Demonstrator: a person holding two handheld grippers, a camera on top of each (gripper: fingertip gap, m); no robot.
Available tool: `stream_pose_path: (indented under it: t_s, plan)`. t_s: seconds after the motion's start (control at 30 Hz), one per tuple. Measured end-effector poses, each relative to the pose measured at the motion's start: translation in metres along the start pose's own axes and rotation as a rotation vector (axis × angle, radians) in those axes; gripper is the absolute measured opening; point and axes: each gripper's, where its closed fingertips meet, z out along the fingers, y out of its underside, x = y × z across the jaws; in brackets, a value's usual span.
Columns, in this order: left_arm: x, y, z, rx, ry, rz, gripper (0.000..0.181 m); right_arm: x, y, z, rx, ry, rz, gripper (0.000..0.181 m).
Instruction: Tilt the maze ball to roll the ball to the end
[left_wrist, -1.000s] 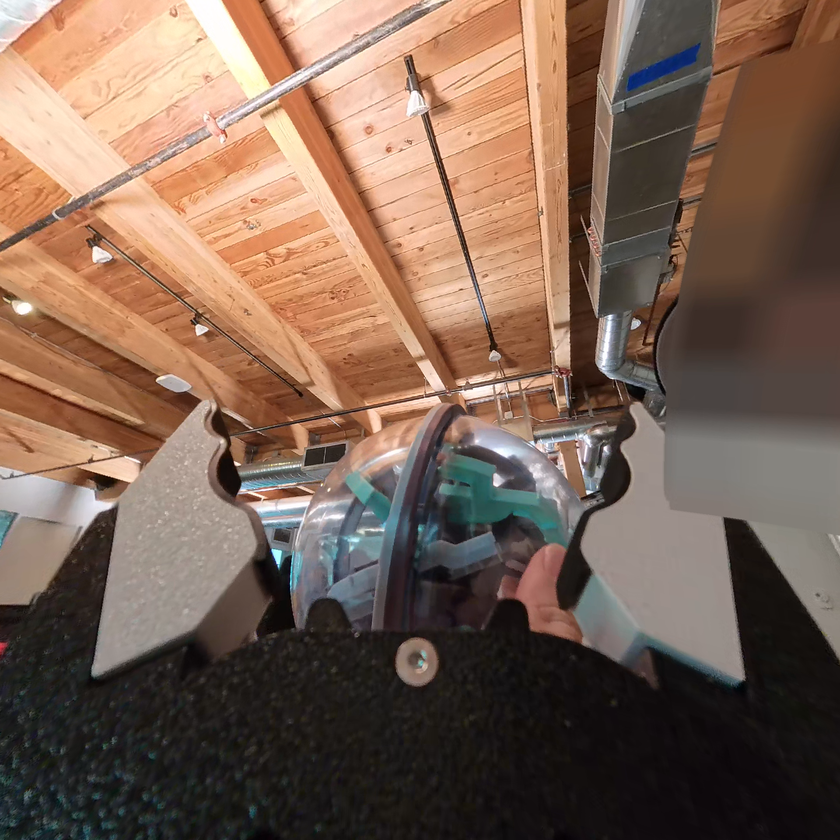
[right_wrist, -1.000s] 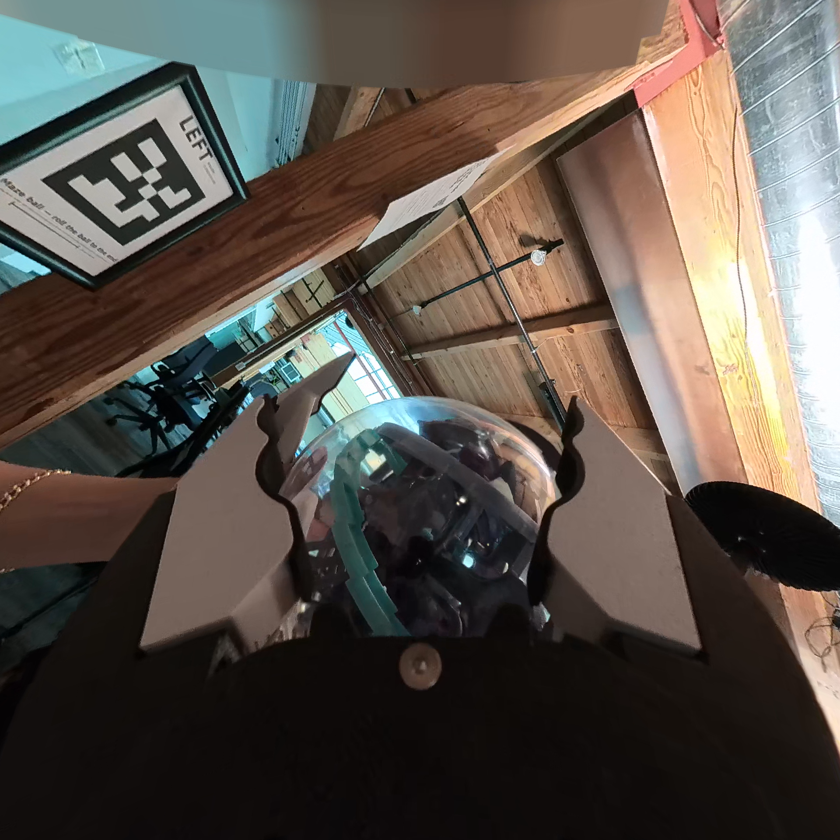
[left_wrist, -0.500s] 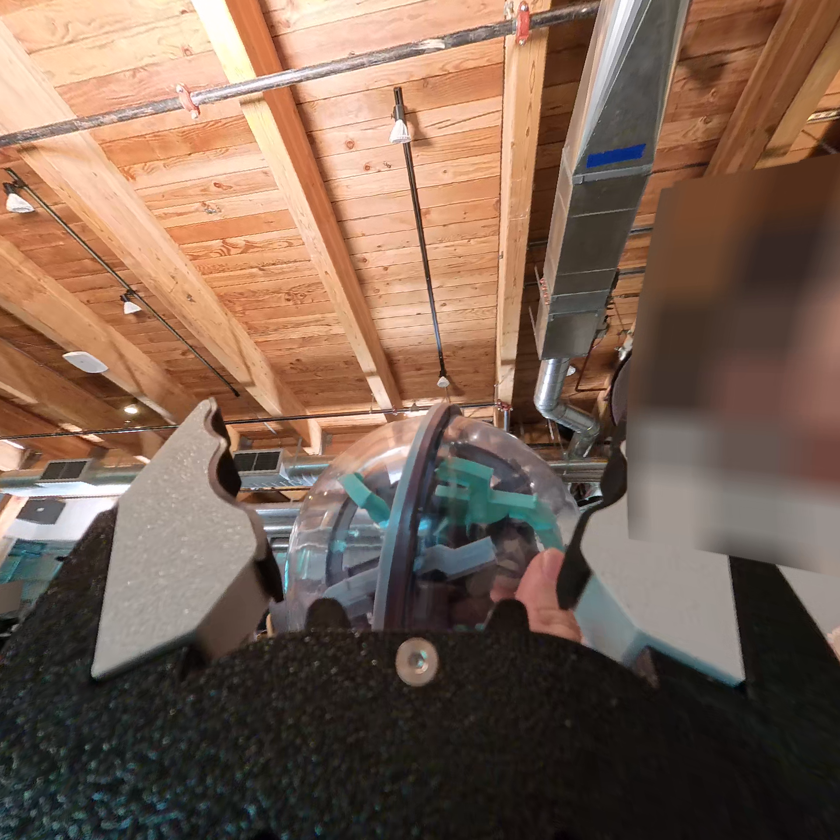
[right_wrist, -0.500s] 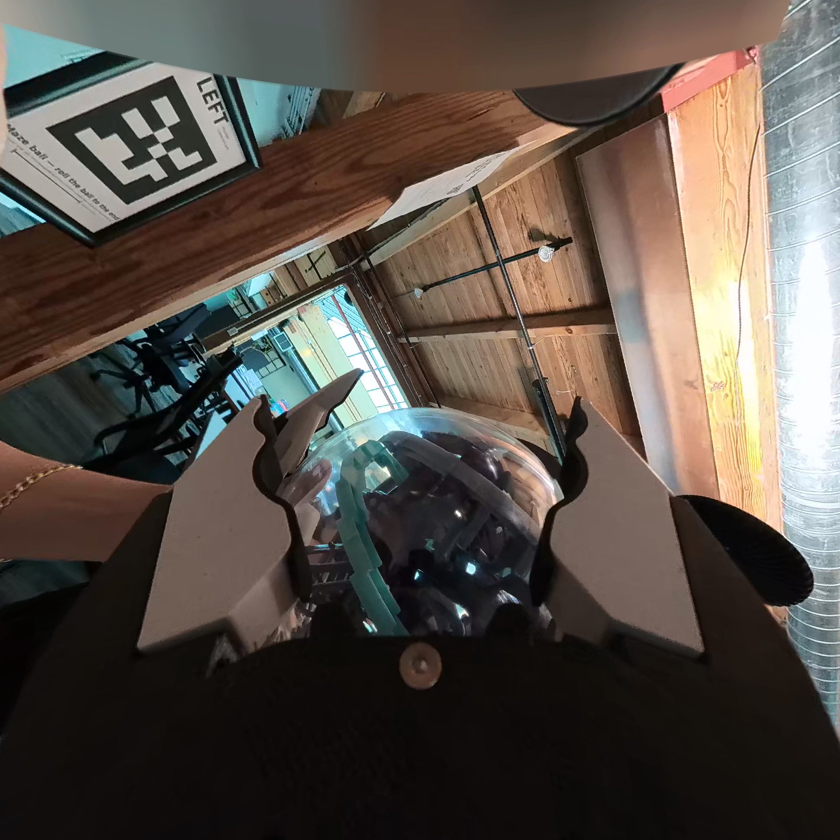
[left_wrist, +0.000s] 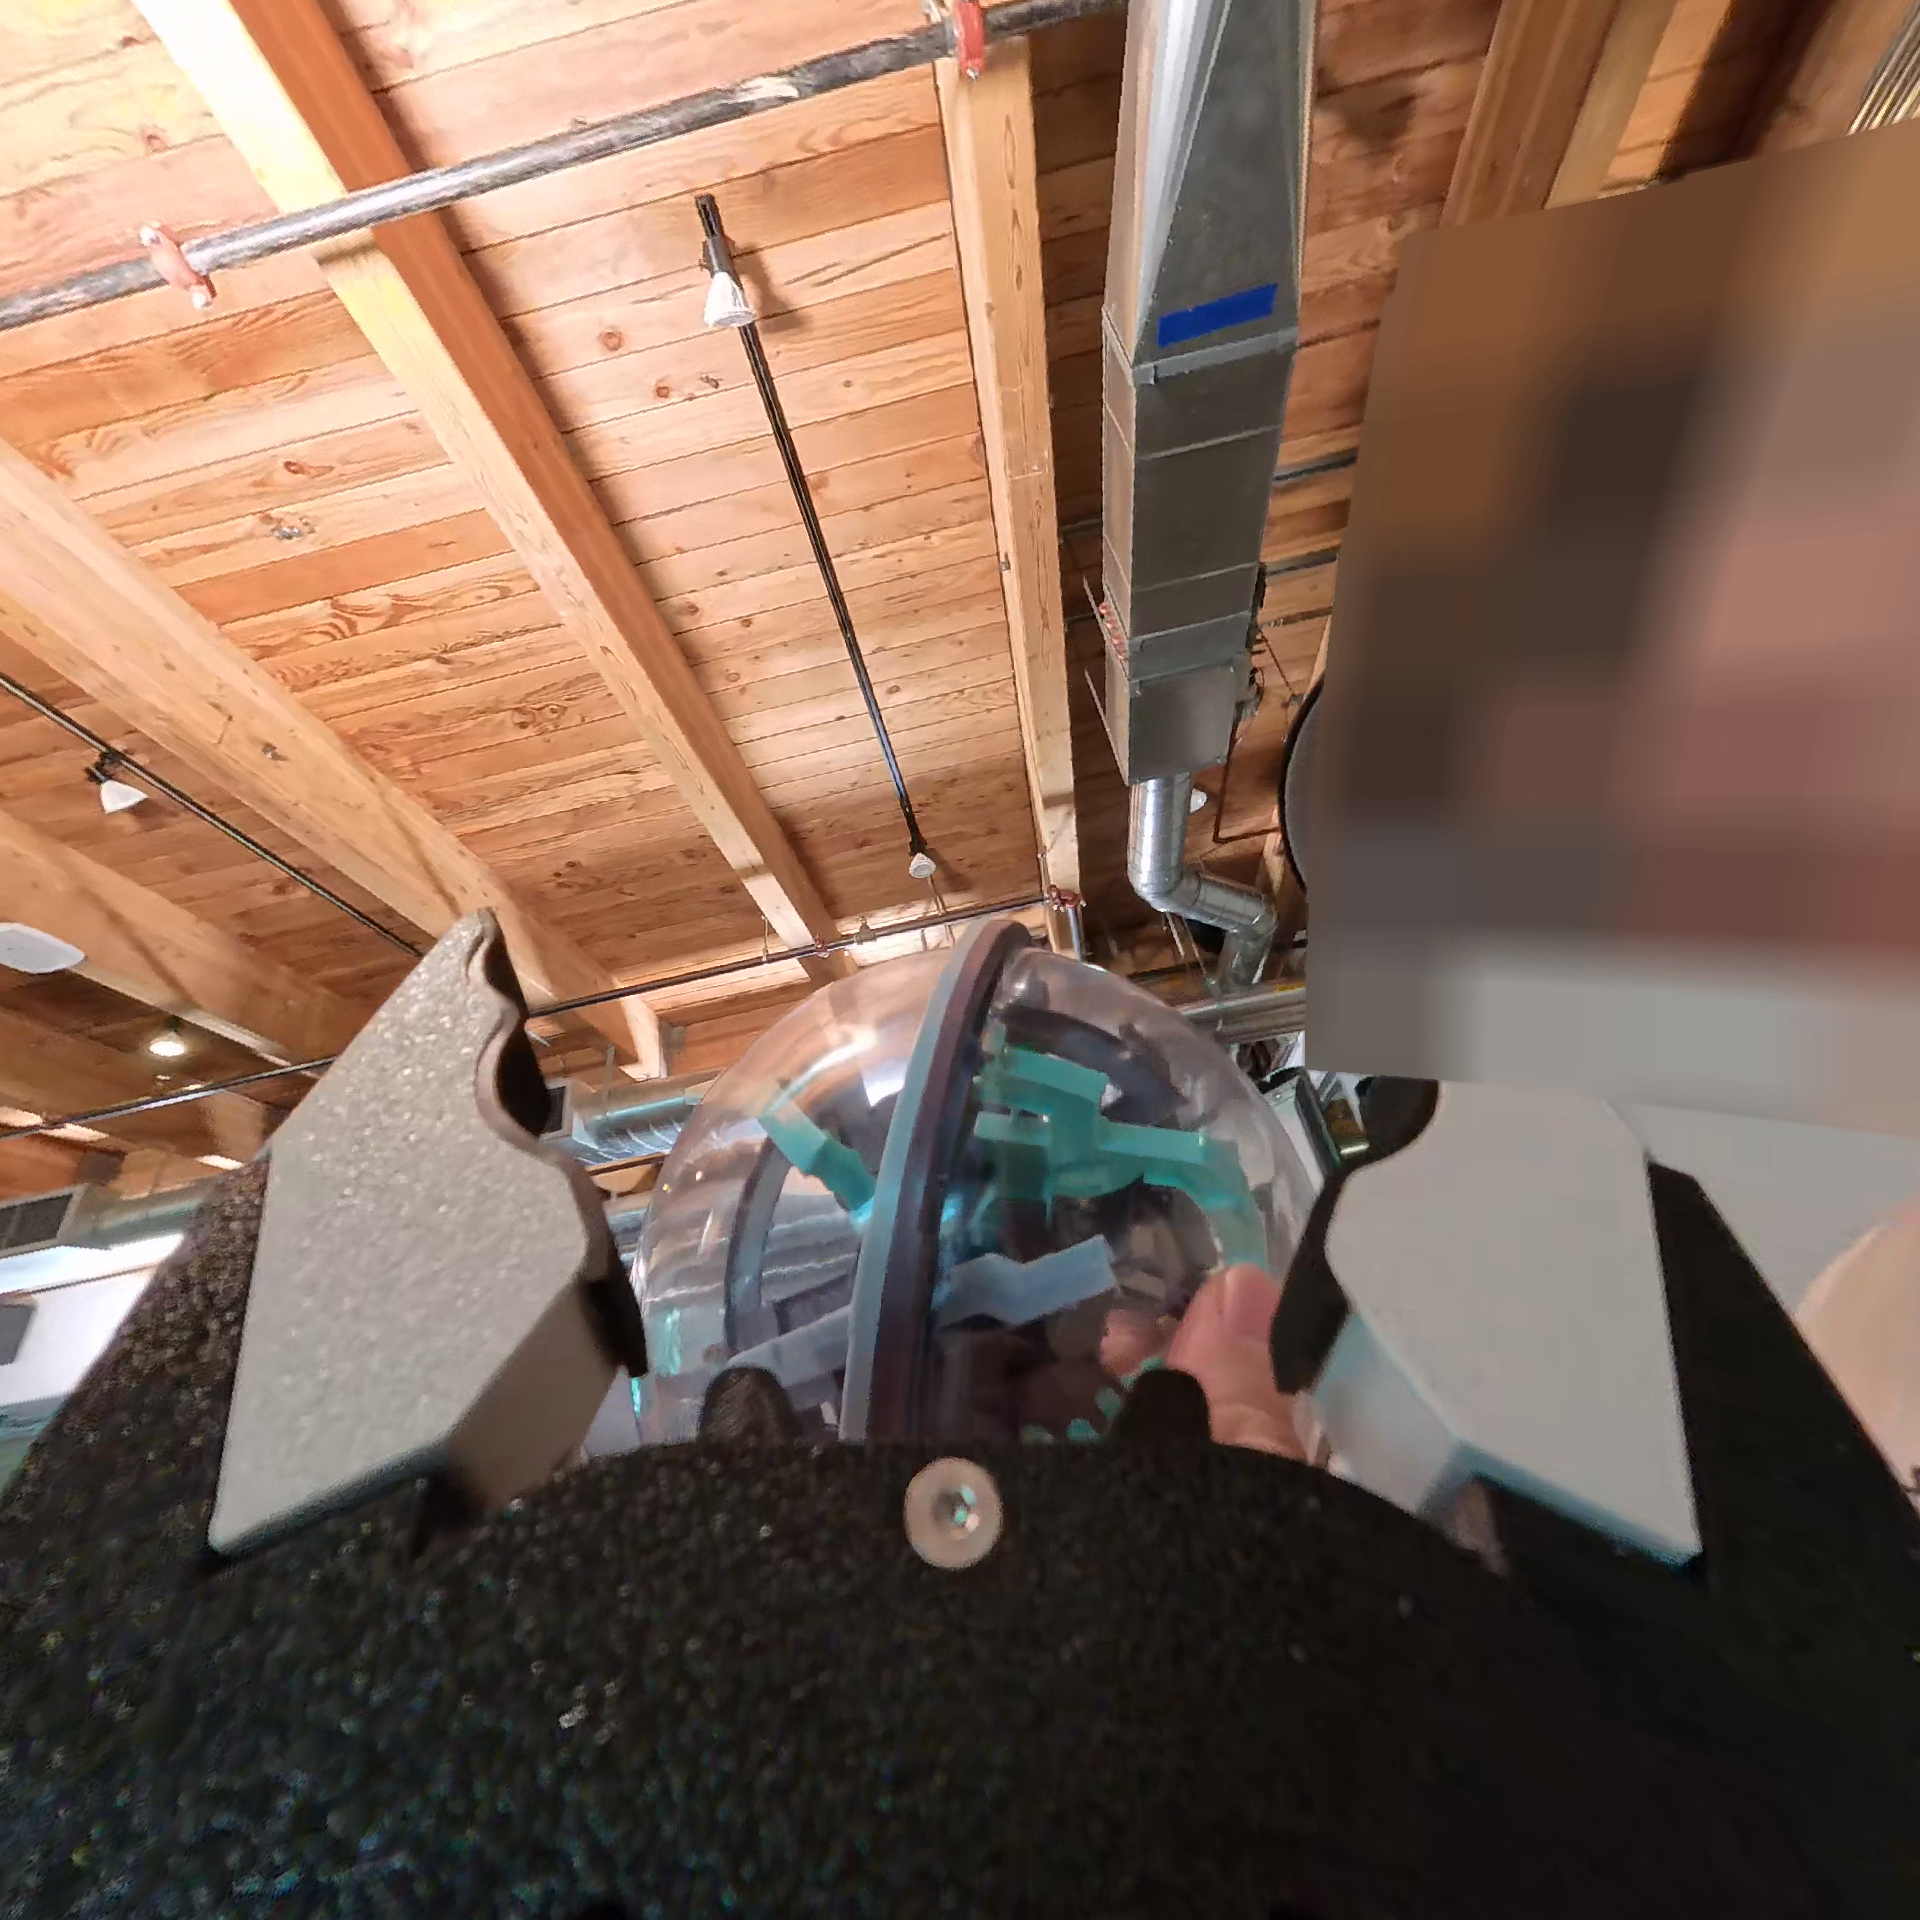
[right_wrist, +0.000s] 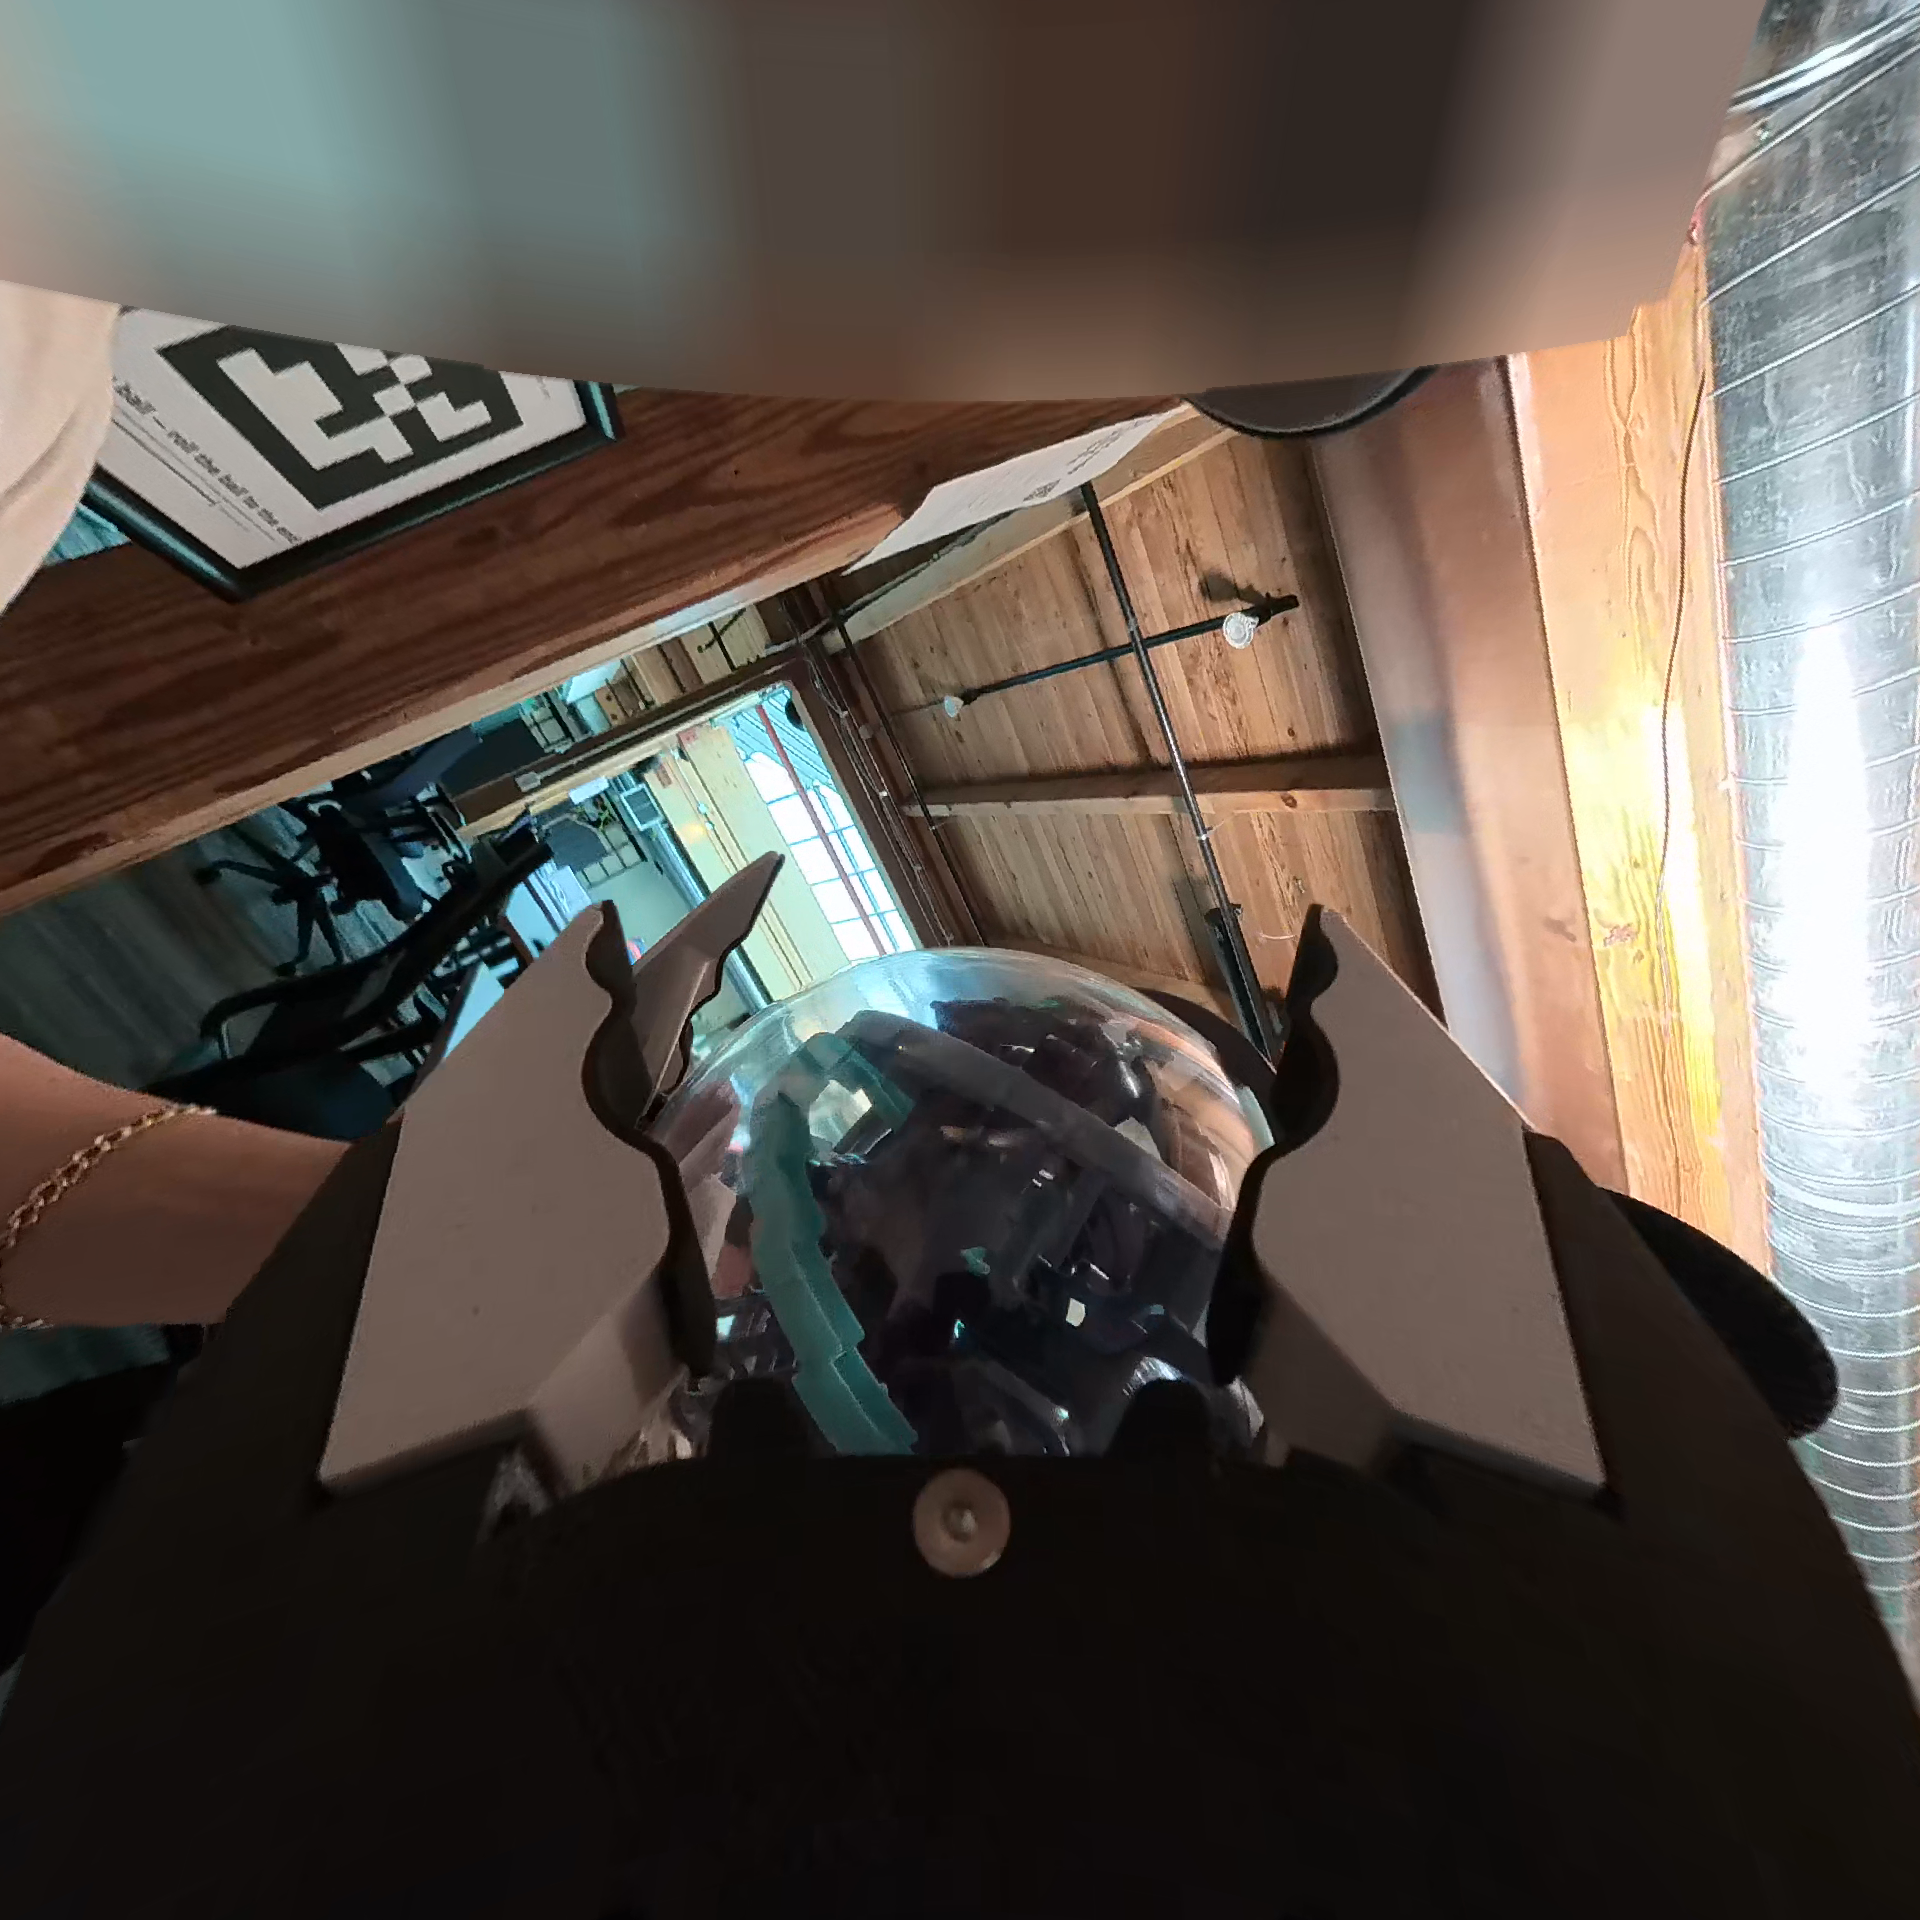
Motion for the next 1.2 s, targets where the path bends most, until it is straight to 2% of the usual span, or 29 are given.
stream_pose_path:
  t_s: [0.03,0.2,0.5,0.77,1.03,1.2]
  plan:
    - [0.002,0.000,0.001,-0.008,-0.002,0.024,0.156,0.002,-0.001,-0.001,0.011,0.009,0.018,0.122]
    - [0.011,0.003,0.006,-0.052,0.000,0.141,0.157,0.012,-0.002,-0.006,0.059,0.044,0.096,0.120]
    - [0.019,0.003,0.011,-0.096,-0.030,0.233,0.157,0.017,0.001,-0.007,0.076,0.059,0.141,0.124]
    - [0.002,0.008,0.011,-0.185,-0.193,0.240,0.156,0.034,0.021,-0.007,0.051,0.140,0.310,0.126]
    - [-0.003,0.012,0.009,-0.228,-0.263,0.258,0.157,0.038,0.028,-0.008,0.059,0.158,0.382,0.126]
    - [-0.003,0.014,0.007,-0.234,-0.240,0.257,0.157,0.036,0.032,-0.007,0.046,0.147,0.371,0.130]
